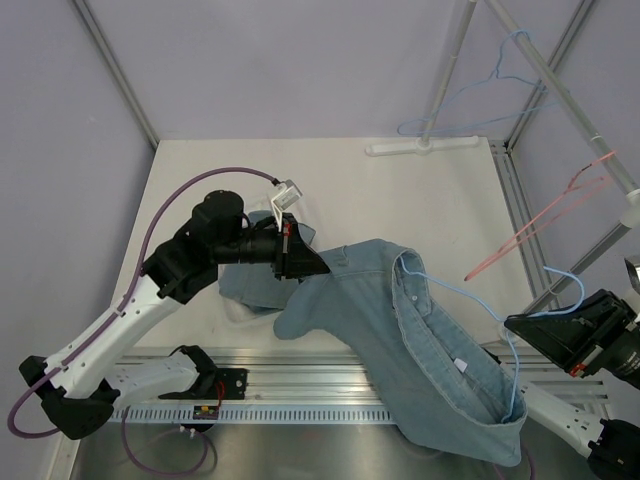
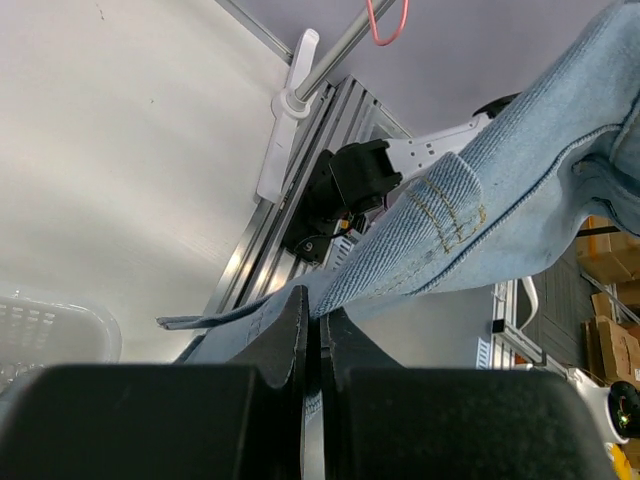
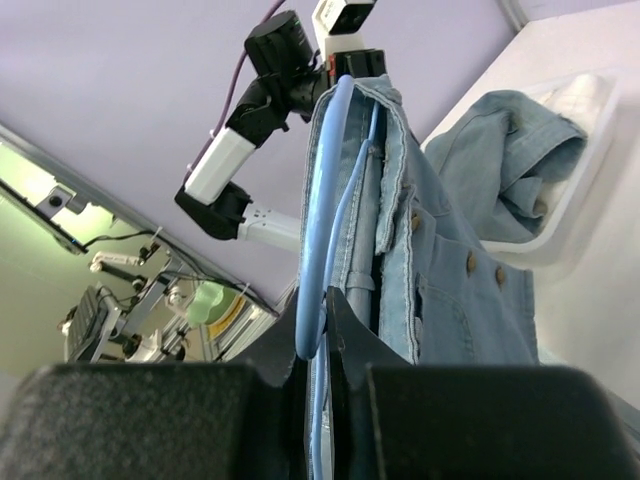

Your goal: Remove the skirt from the hanger

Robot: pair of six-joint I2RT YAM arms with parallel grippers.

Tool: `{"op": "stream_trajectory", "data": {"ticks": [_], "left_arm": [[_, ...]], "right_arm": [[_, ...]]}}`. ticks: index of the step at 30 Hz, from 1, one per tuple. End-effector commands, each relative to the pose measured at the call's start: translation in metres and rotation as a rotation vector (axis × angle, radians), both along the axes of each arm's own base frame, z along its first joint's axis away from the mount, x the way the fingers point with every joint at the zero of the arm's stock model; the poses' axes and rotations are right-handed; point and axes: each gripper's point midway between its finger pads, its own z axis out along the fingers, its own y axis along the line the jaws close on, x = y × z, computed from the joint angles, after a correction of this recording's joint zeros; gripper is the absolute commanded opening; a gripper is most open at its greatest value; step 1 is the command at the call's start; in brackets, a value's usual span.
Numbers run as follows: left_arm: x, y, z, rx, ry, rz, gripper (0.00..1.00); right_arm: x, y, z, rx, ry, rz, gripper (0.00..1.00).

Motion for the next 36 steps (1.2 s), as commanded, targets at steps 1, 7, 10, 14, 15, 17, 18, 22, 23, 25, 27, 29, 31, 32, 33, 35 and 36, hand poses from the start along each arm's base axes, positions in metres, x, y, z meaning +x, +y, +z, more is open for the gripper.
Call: {"op": "stream_trajectory", "data": {"ticks": [1, 7, 10, 14, 15, 17, 18, 22, 23, 25, 27, 29, 31, 32, 33, 35, 36], "left_arm": [[0.034, 0.012, -0.006, 0.018, -0.022, 0.183, 0.0], [0.039, 0.025, -0.016, 0.074, -0.037, 0.236, 0.0], [0.044, 0.027, -0.022, 0.095, -0.035, 0.259, 0.0], [0.052, 0.032, -0.028, 0.124, -0.035, 0.302, 0.0], [0.054, 0.033, -0.028, 0.126, -0.037, 0.312, 0.0], [0.057, 0.034, -0.03, 0.129, -0.033, 0.325, 0.0], [0.058, 0.034, -0.033, 0.133, -0.026, 0.326, 0.0], [0.06, 0.033, -0.04, 0.145, -0.014, 0.328, 0.0], [0.061, 0.033, -0.041, 0.147, -0.012, 0.327, 0.0], [0.06, 0.031, -0.042, 0.142, -0.012, 0.315, 0.0], [0.058, 0.029, -0.04, 0.128, -0.012, 0.297, 0.0], [0.057, 0.027, -0.039, 0.124, -0.014, 0.288, 0.0], [0.054, 0.024, -0.032, 0.104, -0.03, 0.259, 0.0], [0.053, 0.024, -0.029, 0.096, -0.038, 0.251, 0.0], [0.051, 0.022, -0.023, 0.077, -0.048, 0.231, 0.0], [0.047, 0.021, -0.01, 0.047, -0.079, 0.209, 0.0], [0.041, 0.02, -0.003, 0.025, -0.09, 0.18, 0.0]], "right_arm": [[-0.024, -0.042, 0.044, 0.179, -0.105, -0.053, 0.0], [-0.026, -0.065, 0.046, 0.212, -0.129, -0.129, 0.0], [-0.029, -0.07, 0.053, 0.225, -0.145, -0.13, 0.0], [-0.039, -0.078, 0.059, 0.247, -0.163, -0.119, 0.0], [-0.042, -0.081, 0.059, 0.257, -0.167, -0.119, 0.0], [-0.046, -0.085, 0.059, 0.268, -0.167, -0.114, 0.0], [-0.049, -0.089, 0.058, 0.277, -0.17, -0.116, 0.0], [-0.056, -0.099, 0.057, 0.304, -0.178, -0.122, 0.0], [-0.058, -0.102, 0.056, 0.312, -0.181, -0.124, 0.0], [-0.056, -0.107, 0.056, 0.322, -0.179, -0.149, 0.0], [-0.053, -0.102, 0.056, 0.313, -0.175, -0.146, 0.0], [-0.046, -0.093, 0.057, 0.3, -0.175, -0.143, 0.0], [-0.035, -0.08, 0.062, 0.273, -0.172, -0.143, 0.0], [-0.028, -0.073, 0.061, 0.247, -0.176, -0.15, 0.0], [-0.019, -0.064, 0.062, 0.222, -0.171, -0.154, 0.0], [-0.008, -0.057, 0.068, 0.216, -0.191, -0.175, 0.0], [-0.003, -0.053, 0.071, 0.213, -0.197, -0.183, 0.0]]}}
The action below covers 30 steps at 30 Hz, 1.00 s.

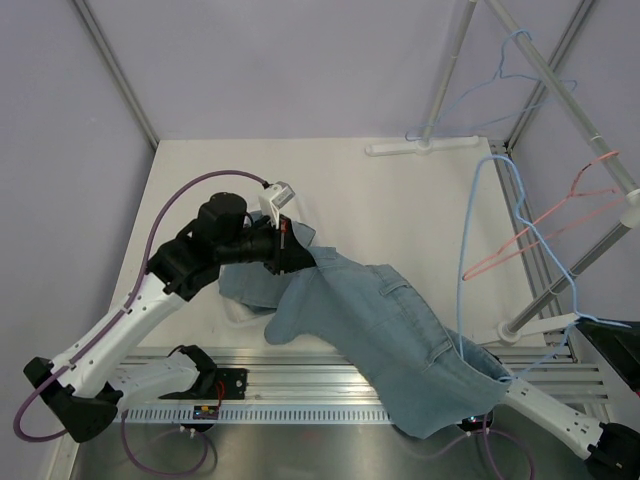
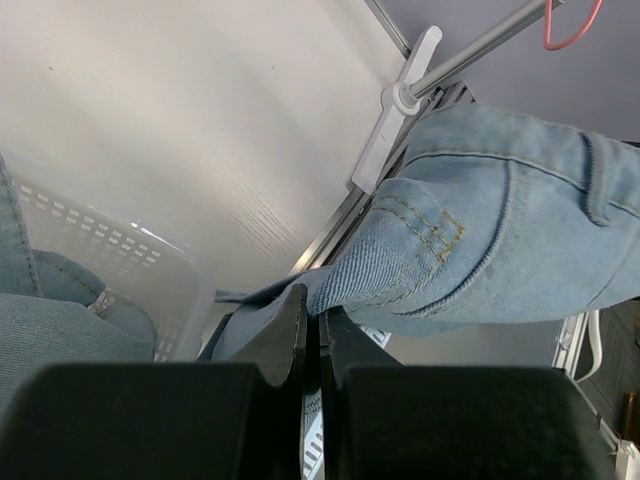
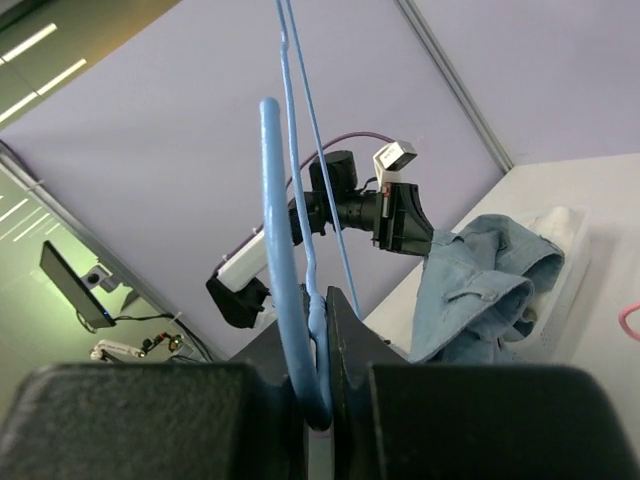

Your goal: Remove the skirt from the hanger

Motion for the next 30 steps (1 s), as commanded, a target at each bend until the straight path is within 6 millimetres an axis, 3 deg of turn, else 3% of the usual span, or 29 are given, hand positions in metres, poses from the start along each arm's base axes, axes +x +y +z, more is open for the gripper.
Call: {"op": "stream_trajectory", "data": {"ticks": [1, 7, 11, 14, 18, 20, 21, 22, 25, 26, 29, 30], "left_arm": [[0.001, -0.002, 0.051, -0.116, -0.158, -0.038, 0.0], [-0.034, -0.008, 0.072, -0.222, -0.175, -0.217, 0.0], [-0.052, -0.006, 0.072, -0.248, -0.17, -0.292, 0.0], [-0.057, 0.0, 0.069, -0.234, -0.188, -0.288, 0.0], [-0.043, 0.013, 0.062, -0.137, -0.207, -0.184, 0.0], [-0.035, 0.018, 0.076, -0.11, -0.253, -0.142, 0.0], [-0.021, 0.019, 0.077, -0.077, -0.266, -0.085, 0.0], [-0.016, 0.022, 0.095, -0.073, -0.313, -0.061, 0.0], [0.015, 0.02, 0.111, -0.021, -0.359, 0.026, 0.0], [0.022, 0.023, 0.136, -0.026, -0.423, 0.052, 0.0], [0.057, 0.016, 0.151, 0.017, -0.446, 0.088, 0.0], [0.06, 0.02, 0.188, -0.029, -0.513, 0.107, 0.0]], "right_arm": [[0.026, 0.023, 0.036, 0.026, -0.059, -0.025, 0.0], [0.056, 0.044, 0.049, -0.003, -0.1, -0.09, 0.0], [0.082, 0.062, 0.053, -0.066, -0.105, -0.139, 0.0], [0.092, 0.063, 0.062, -0.063, -0.125, -0.179, 0.0], [0.098, 0.067, 0.068, -0.085, -0.127, -0.194, 0.0], [0.096, 0.066, 0.069, -0.079, -0.125, -0.189, 0.0], [0.095, 0.066, 0.068, -0.081, -0.118, -0.185, 0.0], [0.092, 0.065, 0.066, -0.074, -0.112, -0.178, 0.0], [0.089, 0.061, 0.058, -0.064, -0.094, -0.17, 0.0], [0.085, 0.056, 0.057, -0.054, -0.096, -0.17, 0.0], [0.081, 0.048, 0.05, -0.052, -0.077, -0.181, 0.0], [0.08, 0.046, 0.046, -0.059, -0.066, -0.183, 0.0]]}}
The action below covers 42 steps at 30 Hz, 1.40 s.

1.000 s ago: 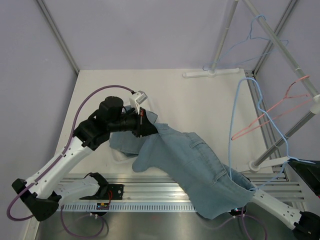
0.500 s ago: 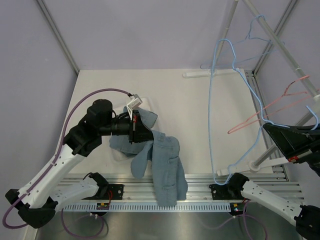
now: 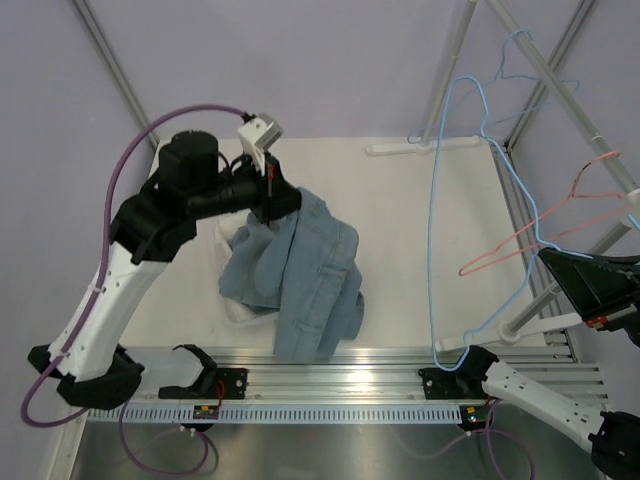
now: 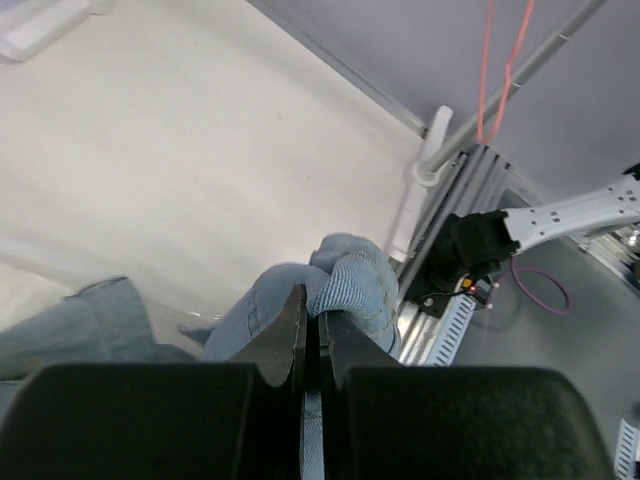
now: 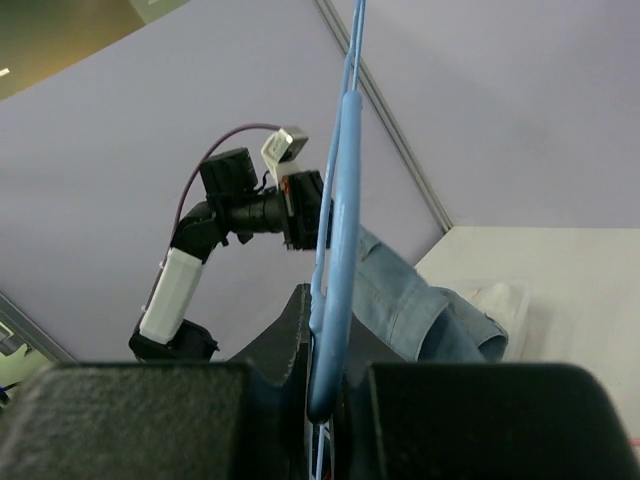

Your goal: Remove the skirt from the hanger

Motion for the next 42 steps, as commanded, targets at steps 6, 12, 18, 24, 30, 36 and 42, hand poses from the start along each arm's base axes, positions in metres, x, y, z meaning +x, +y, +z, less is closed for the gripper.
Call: {"op": "stream_trajectory", "data": {"ticks": [6, 12, 18, 24, 30, 36, 42], "left_arm": [[0.097, 0.034, 0.133, -0.143, -0.274, 0.226, 0.0], [0.131, 0.102, 0.185, -0.251, -0.432, 0.465, 0.0], [0.112, 0.145, 0.234, -0.262, -0.707, 0.588, 0.0], [0.102, 0.134, 0.239, -0.29, -0.704, 0.512, 0.0], [0.106, 0.121, 0.197, -0.286, -0.573, 0.417, 0.0], [0.086, 0.103, 0.189, -0.326, -0.507, 0.288, 0.0], [0.067, 0.099, 0.19, -0.365, -0.489, 0.245, 0.0]], "right_arm": [[-0.009, -0.025, -0.011, 0.036, 0.034, -0.044, 0.0], [-0.004, -0.022, -0.022, 0.006, 0.068, -0.054, 0.0], [0.006, -0.014, -0.032, -0.03, 0.09, -0.065, 0.0], [0.011, -0.002, -0.034, -0.036, 0.097, -0.04, 0.0], [0.009, -0.004, -0.038, -0.017, 0.098, -0.038, 0.0], [0.003, -0.01, -0.039, -0.001, 0.102, -0.034, 0.0], [-0.003, -0.016, -0.041, 0.023, 0.102, -0.026, 0.0]]}}
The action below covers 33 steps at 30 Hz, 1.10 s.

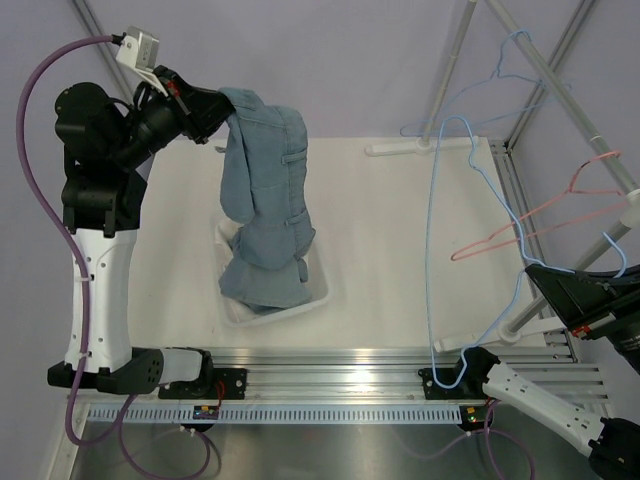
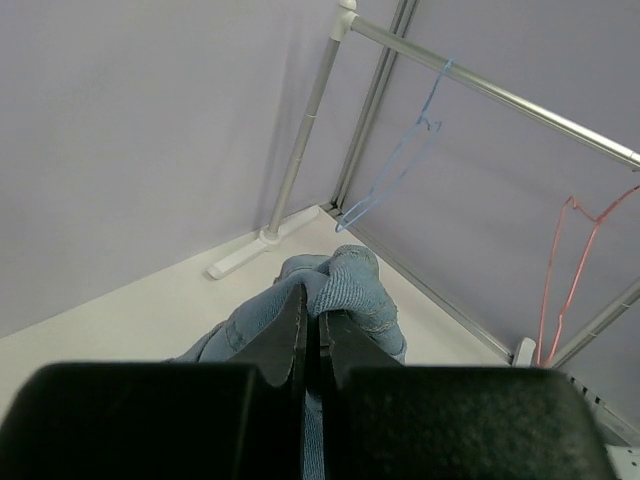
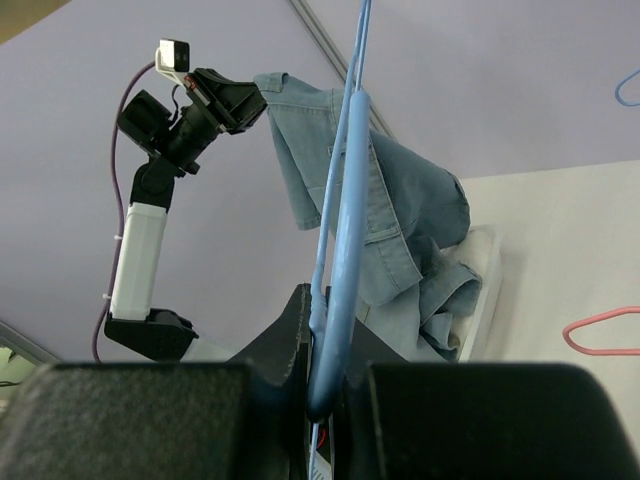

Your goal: Remove the skirt from the hanger

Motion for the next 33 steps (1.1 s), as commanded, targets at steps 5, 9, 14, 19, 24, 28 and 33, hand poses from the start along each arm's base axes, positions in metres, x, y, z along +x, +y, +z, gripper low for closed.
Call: {"op": "stream_trajectory", "data": {"ticks": [5, 9, 14, 19, 24, 28, 33], "left_arm": [[-0.042, 0.009, 0.031, -0.053, -0.128, 0.002, 0.0], [-0.038, 0.02, 0.011, -0.059, -0.058, 0.076, 0.0], [-0.034, 0.032, -0.023, -0.054, 0.03, 0.151, 0.0], [-0.015, 0.034, -0.087, -0.034, 0.162, 0.159, 0.0], [0.001, 0.044, -0.131, -0.026, 0.242, 0.182, 0.0], [0.012, 0.055, -0.155, -0.011, 0.292, 0.214, 0.0], [0.017, 0.051, -0.188, -0.017, 0.362, 0.179, 0.0]], "right_arm": [[-0.01, -0.011, 0.008, 0.072, -0.017, 0.009, 0.0], [-0.013, -0.013, 0.013, 0.076, -0.026, 0.012, 0.0], [-0.01, -0.006, 0.012, 0.058, -0.022, 0.027, 0.0], [-0.008, -0.003, 0.008, 0.055, -0.017, 0.031, 0.0], [-0.009, -0.003, 0.006, 0.054, -0.014, 0.029, 0.0], [-0.009, -0.006, 0.006, 0.051, -0.014, 0.022, 0.0], [-0.007, -0.004, 0.004, 0.047, -0.009, 0.018, 0.0]]}}
